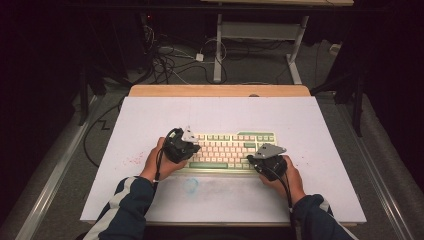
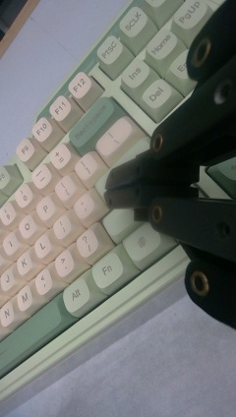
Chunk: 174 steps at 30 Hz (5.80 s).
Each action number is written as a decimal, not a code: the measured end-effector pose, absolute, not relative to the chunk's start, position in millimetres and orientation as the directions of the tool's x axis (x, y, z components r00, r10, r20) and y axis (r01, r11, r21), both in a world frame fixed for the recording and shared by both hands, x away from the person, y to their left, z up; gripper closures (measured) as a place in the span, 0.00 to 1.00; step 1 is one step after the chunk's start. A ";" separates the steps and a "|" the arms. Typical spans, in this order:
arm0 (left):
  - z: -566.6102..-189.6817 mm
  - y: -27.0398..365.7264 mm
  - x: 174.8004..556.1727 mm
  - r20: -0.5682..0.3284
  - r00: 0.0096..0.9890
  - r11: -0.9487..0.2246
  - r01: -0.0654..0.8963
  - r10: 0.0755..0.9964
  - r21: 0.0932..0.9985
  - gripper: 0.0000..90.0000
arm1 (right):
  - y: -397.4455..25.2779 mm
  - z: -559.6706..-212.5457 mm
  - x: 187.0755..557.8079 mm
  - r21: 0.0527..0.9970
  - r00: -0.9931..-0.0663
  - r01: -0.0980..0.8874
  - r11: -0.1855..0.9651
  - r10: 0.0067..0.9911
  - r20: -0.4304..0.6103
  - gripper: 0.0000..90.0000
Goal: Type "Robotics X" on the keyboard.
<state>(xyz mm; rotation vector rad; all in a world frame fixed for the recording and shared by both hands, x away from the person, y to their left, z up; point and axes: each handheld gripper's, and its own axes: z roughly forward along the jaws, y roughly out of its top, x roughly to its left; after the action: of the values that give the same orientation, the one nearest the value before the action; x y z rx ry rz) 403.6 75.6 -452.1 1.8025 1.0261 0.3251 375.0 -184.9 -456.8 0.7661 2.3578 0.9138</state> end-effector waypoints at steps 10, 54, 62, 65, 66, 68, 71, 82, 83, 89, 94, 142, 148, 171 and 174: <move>-460.0 70.1 416.2 -0.202 0.576 -0.150 0.505 0.792 0.850 0.97 | -184.3 -456.9 374.3 0.717 -0.718 0.316 0.621 0.651 -0.247 1.00; -469.1 188.1 322.7 -0.159 0.520 0.013 0.274 0.839 0.962 0.23 | -200.7 -420.7 364.5 0.788 -0.705 0.278 0.549 0.674 -0.221 1.00; -480.1 199.6 308.0 -0.178 0.488 0.011 0.326 0.855 0.945 0.24 | -192.5 -415.3 370.2 0.787 -0.715 0.264 0.557 0.661 -0.229 1.00; -482.3 202.1 303.0 -0.192 0.476 0.020 0.343 0.858 0.939 0.24 | -190.2 -413.9 372.6 0.788 -0.717 0.261 0.558 0.659 -0.230 1.00; -483.4 202.3 301.6 -0.194 0.472 0.022 0.346 0.860 0.938 0.24 | -188.8 -413.1 374.0 0.787 -0.717 0.260 0.559 0.658 -0.230 1.00; -484.7 202.5 300.1 -0.186 0.469 0.012 0.349 0.863 0.937 0.24 | -185.5 -412.0 377.0 0.788 -0.719 0.259 0.559 0.656 -0.229 1.00; -485.2 201.4 299.5 -0.179 0.473 0.005 0.346 0.863 0.938 0.24 | -179.7 -411.7 381.9 0.787 -0.724 0.259 0.560 0.652 -0.226 1.00; -487.6 201.3 300.0 -0.167 0.470 -0.011 0.352 0.867 0.936 0.24 | -146.9 -418.0 397.1 0.753 -0.759 0.256 0.607 0.608 -0.232 1.00; -487.5 201.3 300.2 -0.171 0.470 -0.008 0.355 0.866 0.935 0.24 | -143.8 -419.1 399.0 0.749 -0.764 0.252 0.613 0.601 -0.235 1.00; -487.3 200.6 300.3 -0.183 0.472 0.000 0.361 0.863 0.933 0.24 | -125.7 -426.9 408.0 0.719 -0.780 0.259 0.645 0.578 -0.238 1.00; -487.0 201.1 299.2 -0.184 0.477 -0.002 0.362 0.859 0.932 0.24 | -117.7 -434.2 414.4 0.695 -0.785 0.276 0.664 0.573 -0.236 1.00; -490.2 201.2 299.7 -0.164 0.470 -0.029 0.377 0.867 0.926 0.24 | -171.6 -397.1 371.2 0.874 -0.710 0.163 0.458 0.670 -0.219 0.56; -489.4 201.4 300.0 -0.164 0.467 -0.025 0.373 0.869 0.927 0.24 | -182.4 -398.3 360.8 0.871 -0.678 0.130 0.473 0.684 -0.270 0.45; -483.6 202.3 303.5 -0.155 0.446 -0.010 0.344 0.881 0.939 0.25 | -216.6 -416.2 324.2 0.881 -0.589 0.122 0.458 0.747 -0.307 0.31; -481.3 202.3 304.1 -0.157 0.441 -0.001 0.337 0.884 0.942 0.26 | -221.4 -422.4 318.7 0.880 -0.587 0.139 0.454 0.754 -0.296 0.31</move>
<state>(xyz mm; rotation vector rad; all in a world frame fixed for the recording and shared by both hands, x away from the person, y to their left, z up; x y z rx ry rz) 304.1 202.3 -481.3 1.5718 1.1023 0.6097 318.7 -221.4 -422.4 0.7439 2.0090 1.1295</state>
